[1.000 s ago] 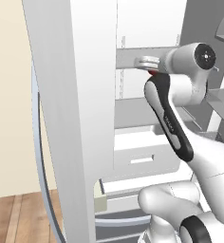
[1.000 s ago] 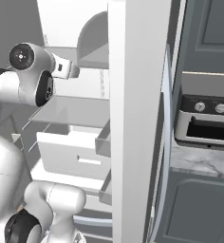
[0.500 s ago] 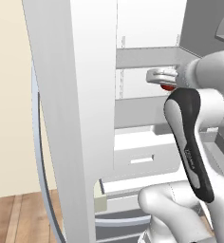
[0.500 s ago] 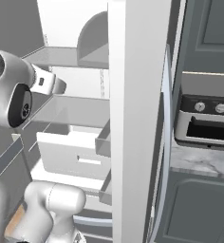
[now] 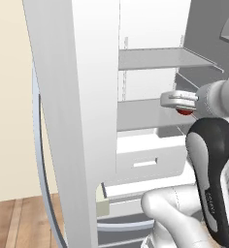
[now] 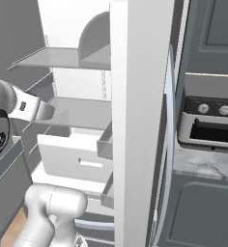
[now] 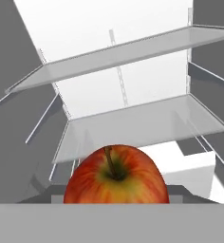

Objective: Pick the apple and kiwi from the fridge and place them inside the tupperware on the counter.

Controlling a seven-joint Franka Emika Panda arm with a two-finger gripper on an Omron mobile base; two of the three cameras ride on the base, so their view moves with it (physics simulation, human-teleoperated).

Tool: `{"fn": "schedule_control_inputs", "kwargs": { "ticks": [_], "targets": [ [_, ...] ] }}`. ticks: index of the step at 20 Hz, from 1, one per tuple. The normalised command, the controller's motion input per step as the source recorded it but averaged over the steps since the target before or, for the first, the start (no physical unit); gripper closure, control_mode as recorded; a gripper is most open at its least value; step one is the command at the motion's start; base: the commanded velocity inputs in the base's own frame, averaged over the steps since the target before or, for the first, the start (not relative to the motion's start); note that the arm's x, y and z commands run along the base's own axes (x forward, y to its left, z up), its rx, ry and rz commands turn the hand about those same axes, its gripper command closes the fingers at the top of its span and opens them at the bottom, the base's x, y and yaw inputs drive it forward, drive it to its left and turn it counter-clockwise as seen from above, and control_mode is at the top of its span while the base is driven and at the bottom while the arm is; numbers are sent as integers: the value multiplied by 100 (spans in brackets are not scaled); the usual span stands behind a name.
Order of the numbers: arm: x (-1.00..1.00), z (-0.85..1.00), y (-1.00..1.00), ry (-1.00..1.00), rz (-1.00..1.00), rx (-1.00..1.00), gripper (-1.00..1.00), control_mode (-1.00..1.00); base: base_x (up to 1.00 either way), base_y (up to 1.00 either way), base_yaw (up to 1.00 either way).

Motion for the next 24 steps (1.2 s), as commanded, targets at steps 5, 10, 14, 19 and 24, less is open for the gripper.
{"fn": "schedule_control_inputs", "kwargs": {
  "ticks": [5, 10, 14, 19, 24],
  "targets": [
    [-52, -14, 2, -18, 0, 0, 100, -100, 0, 0, 0],
    [-20, -6, 2, -6, 0, 0, 100, 100, -80, 9, 0],
    [0, 0, 0, 0, 0, 0, 100, 100, -100, 13, 0],
    [0, 0, 0, 0, 0, 0, 100, 100, -100, 13, 0],
    [0, 0, 0, 0, 0, 0, 100, 100, -100, 5, -57]
  ]
}}
